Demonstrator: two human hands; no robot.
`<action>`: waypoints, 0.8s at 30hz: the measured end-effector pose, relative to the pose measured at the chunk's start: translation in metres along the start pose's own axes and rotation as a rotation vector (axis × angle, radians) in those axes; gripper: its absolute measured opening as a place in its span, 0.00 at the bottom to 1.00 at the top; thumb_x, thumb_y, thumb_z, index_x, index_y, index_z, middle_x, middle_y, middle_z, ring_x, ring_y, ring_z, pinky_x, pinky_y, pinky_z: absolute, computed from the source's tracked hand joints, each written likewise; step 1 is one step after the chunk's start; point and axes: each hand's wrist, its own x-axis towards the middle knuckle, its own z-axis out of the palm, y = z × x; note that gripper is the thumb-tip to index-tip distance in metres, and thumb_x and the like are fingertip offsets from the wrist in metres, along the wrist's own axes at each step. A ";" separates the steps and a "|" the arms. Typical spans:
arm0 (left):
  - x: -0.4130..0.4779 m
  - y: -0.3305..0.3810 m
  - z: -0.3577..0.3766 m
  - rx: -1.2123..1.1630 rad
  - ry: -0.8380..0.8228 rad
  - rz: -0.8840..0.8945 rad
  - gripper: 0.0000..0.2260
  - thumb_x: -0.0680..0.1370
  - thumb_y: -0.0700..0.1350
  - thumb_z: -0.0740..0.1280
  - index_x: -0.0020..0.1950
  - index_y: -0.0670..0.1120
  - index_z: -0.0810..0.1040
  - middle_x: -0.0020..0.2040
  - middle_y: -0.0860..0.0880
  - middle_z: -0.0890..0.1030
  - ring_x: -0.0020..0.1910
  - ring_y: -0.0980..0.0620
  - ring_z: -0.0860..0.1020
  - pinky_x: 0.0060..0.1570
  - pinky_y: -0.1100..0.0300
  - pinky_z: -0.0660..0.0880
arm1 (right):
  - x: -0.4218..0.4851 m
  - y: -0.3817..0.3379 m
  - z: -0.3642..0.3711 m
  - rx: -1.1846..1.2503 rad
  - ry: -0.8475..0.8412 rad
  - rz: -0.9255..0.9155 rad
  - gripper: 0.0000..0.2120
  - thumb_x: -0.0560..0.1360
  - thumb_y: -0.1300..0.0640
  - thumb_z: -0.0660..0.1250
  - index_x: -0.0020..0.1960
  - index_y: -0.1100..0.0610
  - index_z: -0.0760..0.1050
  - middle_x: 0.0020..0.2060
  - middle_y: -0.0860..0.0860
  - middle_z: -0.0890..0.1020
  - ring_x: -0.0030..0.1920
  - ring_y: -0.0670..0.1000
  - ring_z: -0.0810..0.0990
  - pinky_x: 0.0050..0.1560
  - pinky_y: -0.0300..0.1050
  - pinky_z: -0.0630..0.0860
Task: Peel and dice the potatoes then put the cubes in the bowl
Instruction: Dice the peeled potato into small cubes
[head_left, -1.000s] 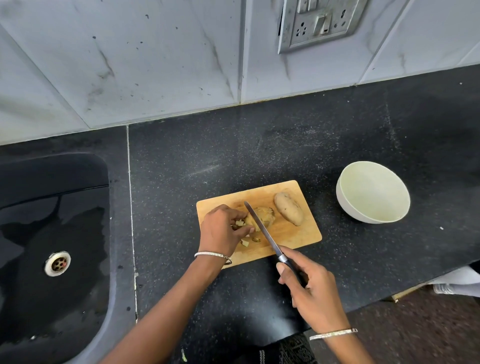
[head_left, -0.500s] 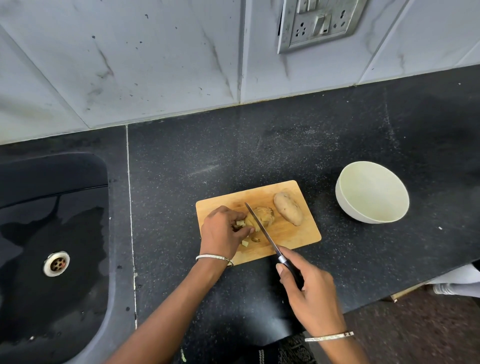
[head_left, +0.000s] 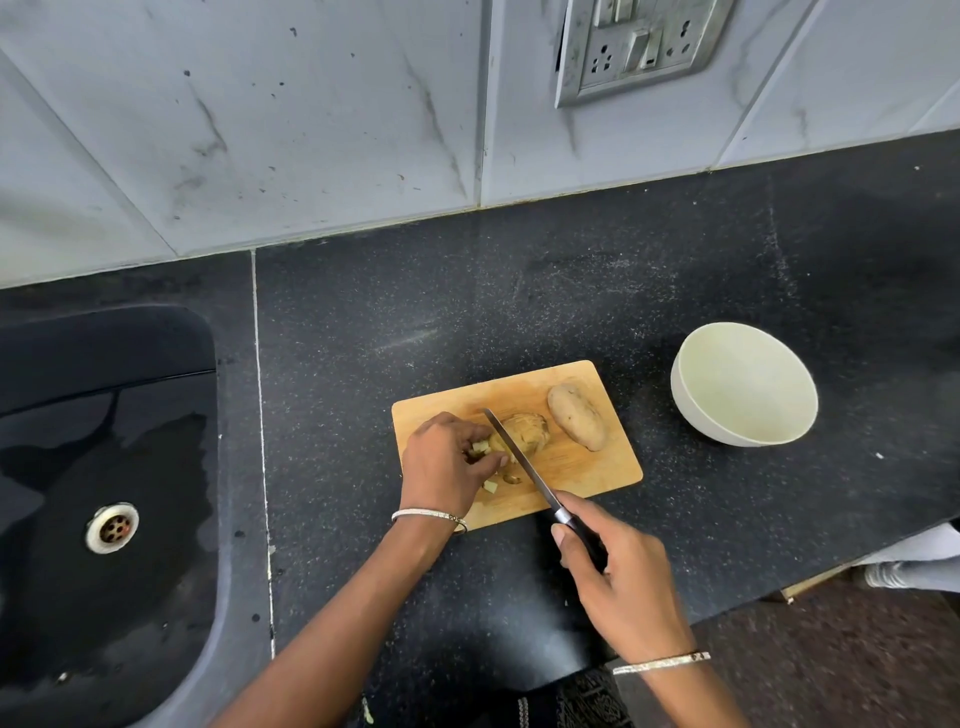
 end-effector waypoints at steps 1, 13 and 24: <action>0.000 0.000 0.000 -0.003 -0.001 -0.002 0.17 0.66 0.52 0.79 0.53 0.49 0.85 0.46 0.52 0.82 0.42 0.53 0.78 0.46 0.56 0.78 | 0.000 -0.001 -0.001 -0.001 0.000 -0.003 0.15 0.79 0.50 0.65 0.65 0.40 0.76 0.27 0.45 0.77 0.23 0.48 0.68 0.25 0.33 0.60; -0.004 -0.006 -0.004 0.002 0.002 -0.030 0.17 0.65 0.54 0.79 0.51 0.51 0.85 0.45 0.53 0.81 0.42 0.52 0.79 0.44 0.52 0.79 | -0.003 -0.009 -0.001 -0.063 -0.051 0.028 0.15 0.79 0.52 0.65 0.66 0.43 0.76 0.28 0.28 0.73 0.25 0.45 0.71 0.24 0.34 0.61; -0.001 0.004 -0.007 0.053 -0.020 -0.009 0.16 0.67 0.51 0.78 0.54 0.51 0.85 0.47 0.52 0.83 0.45 0.52 0.78 0.45 0.57 0.76 | -0.009 -0.004 0.017 -0.083 0.024 0.049 0.18 0.79 0.52 0.66 0.67 0.42 0.75 0.30 0.39 0.75 0.28 0.38 0.71 0.28 0.28 0.62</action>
